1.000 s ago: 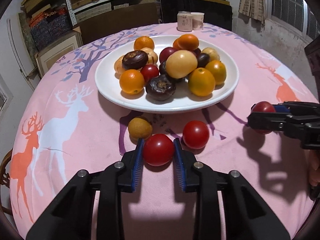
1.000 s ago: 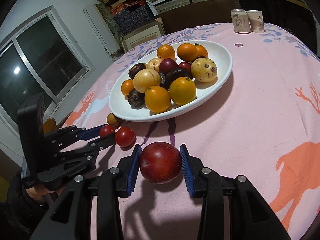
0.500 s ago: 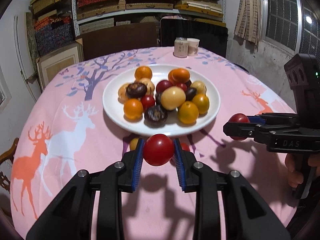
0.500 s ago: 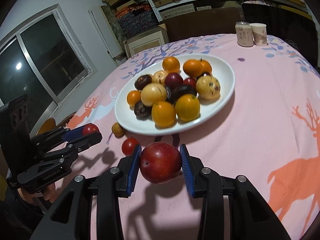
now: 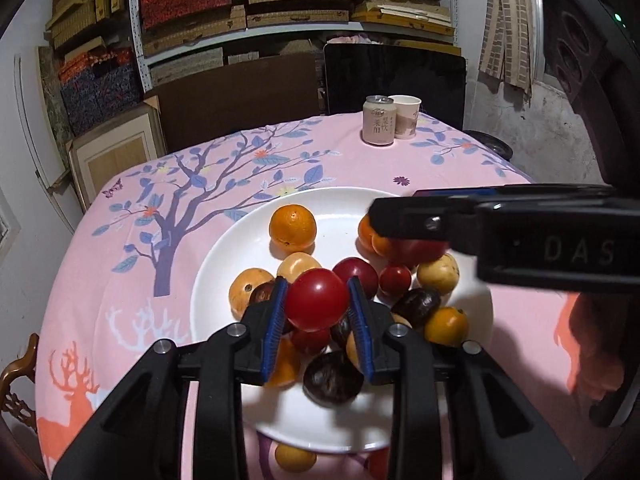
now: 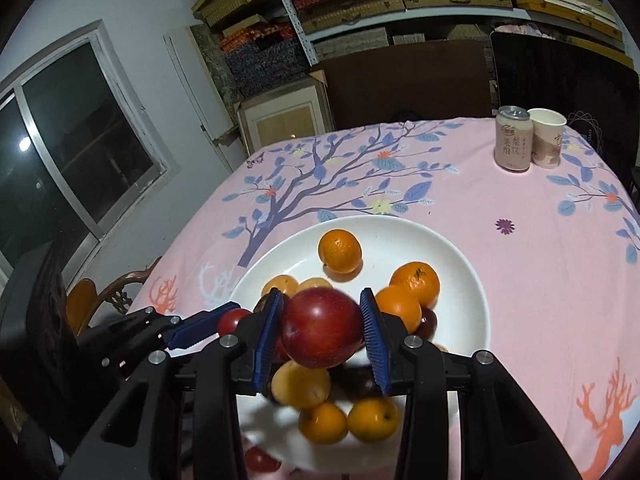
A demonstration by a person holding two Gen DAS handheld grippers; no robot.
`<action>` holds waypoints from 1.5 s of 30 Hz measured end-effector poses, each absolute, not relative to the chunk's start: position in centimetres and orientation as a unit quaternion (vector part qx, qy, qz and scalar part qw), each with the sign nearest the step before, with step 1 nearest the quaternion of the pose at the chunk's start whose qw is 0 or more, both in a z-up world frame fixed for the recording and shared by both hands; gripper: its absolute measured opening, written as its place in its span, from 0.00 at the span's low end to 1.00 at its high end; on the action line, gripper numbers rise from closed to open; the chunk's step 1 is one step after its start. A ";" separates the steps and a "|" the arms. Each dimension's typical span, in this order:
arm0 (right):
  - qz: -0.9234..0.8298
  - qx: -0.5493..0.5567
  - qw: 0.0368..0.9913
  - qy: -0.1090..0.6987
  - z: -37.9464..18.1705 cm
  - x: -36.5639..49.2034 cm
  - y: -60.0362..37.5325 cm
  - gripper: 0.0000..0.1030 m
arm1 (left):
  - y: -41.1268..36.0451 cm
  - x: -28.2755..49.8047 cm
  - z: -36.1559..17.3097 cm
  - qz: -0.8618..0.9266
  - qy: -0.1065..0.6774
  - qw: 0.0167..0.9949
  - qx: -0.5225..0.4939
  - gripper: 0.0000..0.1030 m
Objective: Organize fruits
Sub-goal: 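Place both red tomatoes on the white plate and open both tools, then grasp a small yellow tomato with the left tool while the right grasps a red tomato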
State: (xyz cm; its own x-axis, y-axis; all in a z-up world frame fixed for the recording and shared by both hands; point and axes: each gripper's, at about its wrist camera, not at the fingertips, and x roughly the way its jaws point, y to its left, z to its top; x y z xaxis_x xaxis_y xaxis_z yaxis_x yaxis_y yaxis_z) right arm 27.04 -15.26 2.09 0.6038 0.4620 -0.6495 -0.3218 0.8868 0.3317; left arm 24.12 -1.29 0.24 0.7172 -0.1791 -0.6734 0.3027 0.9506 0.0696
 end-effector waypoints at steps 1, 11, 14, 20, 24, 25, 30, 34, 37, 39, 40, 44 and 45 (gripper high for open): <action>0.215 0.090 0.893 0.385 2.1 27.2 -15.2 0.51 | -1.1 24.4 0.2 -0.118 0.350 0.925 0.085 0.57; 0.219 0.064 0.904 0.362 1.4 19.2 -17.2 0.53 | 2.9 19.1 0.0 -0.102 0.338 0.932 0.080 0.75; 0.249 0.010 0.896 0.368 0.0 15.1 -15.7 0.53 | 3.9 17.0 -2.0 -0.100 0.365 0.919 0.108 0.75; 0.285 -0.088 0.868 0.397 -3.9 11.8 -10.6 0.51 | 5.5 15.2 -5.6 -0.084 0.407 0.900 0.131 0.75; 0.278 -0.065 0.866 0.410 -4.7 13.3 -10.2 0.51 | 6.2 15.3 -6.0 -0.075 0.413 0.900 0.118 0.75; 0.274 -0.061 0.866 0.414 -4.9 13.9 -10.2 0.51 | 6.4 15.3 -6.1 -0.075 0.413 0.900 0.114 0.75; 0.271 -0.062 0.863 0.421 -5.4 14.7 -9.2 0.49 | 6.5 15.5 -6.0 -0.076 0.412 0.902 0.108 0.75; 0.263 -0.071 0.860 0.431 -6.2 15.6 -8.0 0.42 | 6.5 15.7 -6.2 -0.075 0.414 0.901 0.107 0.75; 0.262 -0.079 0.860 0.431 -6.3 15.7 -7.6 0.29 | 6.5 15.8 -6.3 -0.073 0.415 0.901 0.107 0.75; 0.257 -0.084 0.862 0.429 -6.2 15.1 -7.8 0.28 | 6.3 15.9 -6.2 -0.072 0.414 0.901 0.109 0.75; 0.255 -0.084 0.864 0.426 -5.9 14.7 -8.2 0.28 | 6.1 15.9 -6.2 -0.073 0.413 0.901 0.111 0.75; 0.256 -0.053 0.875 0.408 -4.7 13.2 -10.8 0.29 | 4.4 16.0 -6.3 -0.084 0.410 0.900 0.127 0.75; 0.254 -0.042 0.877 0.406 -4.6 13.0 -11.6 0.29 | 3.7 16.1 -6.4 -0.086 0.407 0.899 0.133 0.75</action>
State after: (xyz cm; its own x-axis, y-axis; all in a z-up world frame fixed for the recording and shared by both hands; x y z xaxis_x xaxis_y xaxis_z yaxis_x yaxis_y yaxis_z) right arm 12.99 -11.60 -4.57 0.5418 0.4119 -0.7327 -0.4802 0.8671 0.1324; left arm 16.11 3.69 -6.37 0.6533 -0.0459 -0.7557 0.2626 0.9500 0.1693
